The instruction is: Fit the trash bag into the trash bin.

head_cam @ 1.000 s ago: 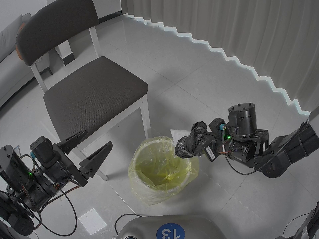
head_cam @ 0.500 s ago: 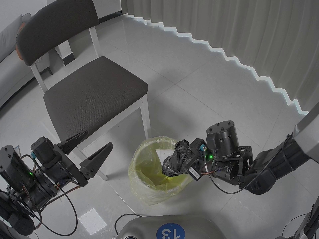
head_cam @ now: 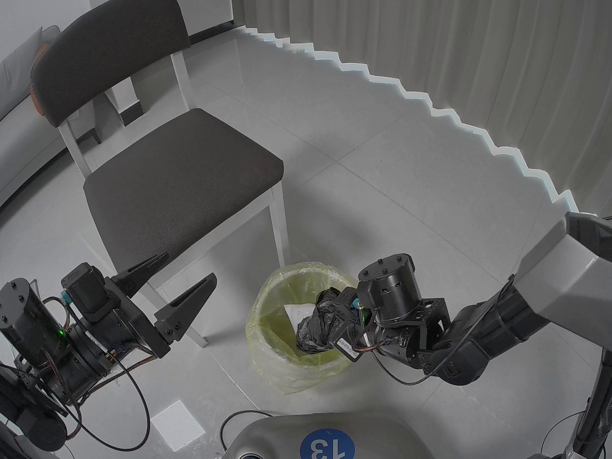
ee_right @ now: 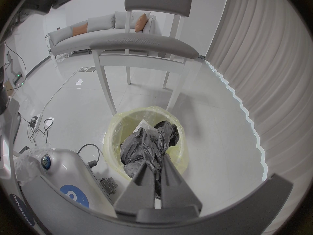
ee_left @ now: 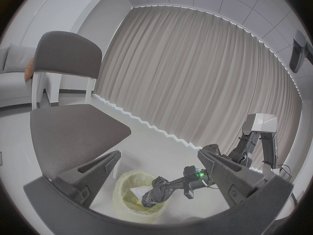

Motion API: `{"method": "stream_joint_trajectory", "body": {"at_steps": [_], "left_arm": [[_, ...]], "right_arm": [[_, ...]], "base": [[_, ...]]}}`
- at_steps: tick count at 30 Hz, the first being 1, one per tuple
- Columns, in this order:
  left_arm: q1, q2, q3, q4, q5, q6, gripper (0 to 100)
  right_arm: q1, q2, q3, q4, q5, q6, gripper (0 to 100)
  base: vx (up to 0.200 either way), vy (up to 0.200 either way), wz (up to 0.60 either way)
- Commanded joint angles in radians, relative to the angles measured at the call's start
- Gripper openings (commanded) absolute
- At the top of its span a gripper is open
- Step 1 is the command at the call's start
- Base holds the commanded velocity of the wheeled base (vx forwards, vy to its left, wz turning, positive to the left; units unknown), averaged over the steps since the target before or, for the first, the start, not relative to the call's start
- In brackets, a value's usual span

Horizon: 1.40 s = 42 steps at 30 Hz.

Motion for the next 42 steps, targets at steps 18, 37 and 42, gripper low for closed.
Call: {"method": "stream_joint_trajectory", "body": {"at_steps": [18,37,42], "left_arm": [[0.0,0.004,0.0,0.0,-0.001,-0.006,100],[0.0,0.024,0.0,0.0,-0.001,-0.009,100],[0.0,0.026,0.0,-0.002,-0.001,-0.008,100]], "right_arm": [[0.075,0.111,-0.081,-0.001,0.004,-0.009,0],[-0.152,0.223,-0.174,0.002,0.034,-0.027,0],[-0.147,0.223,-0.181,0.001,0.034,-0.03,0]], "base": [[0.0,0.0,0.0],[0.0,0.0,0.0],[0.0,0.0,0.0]]}}
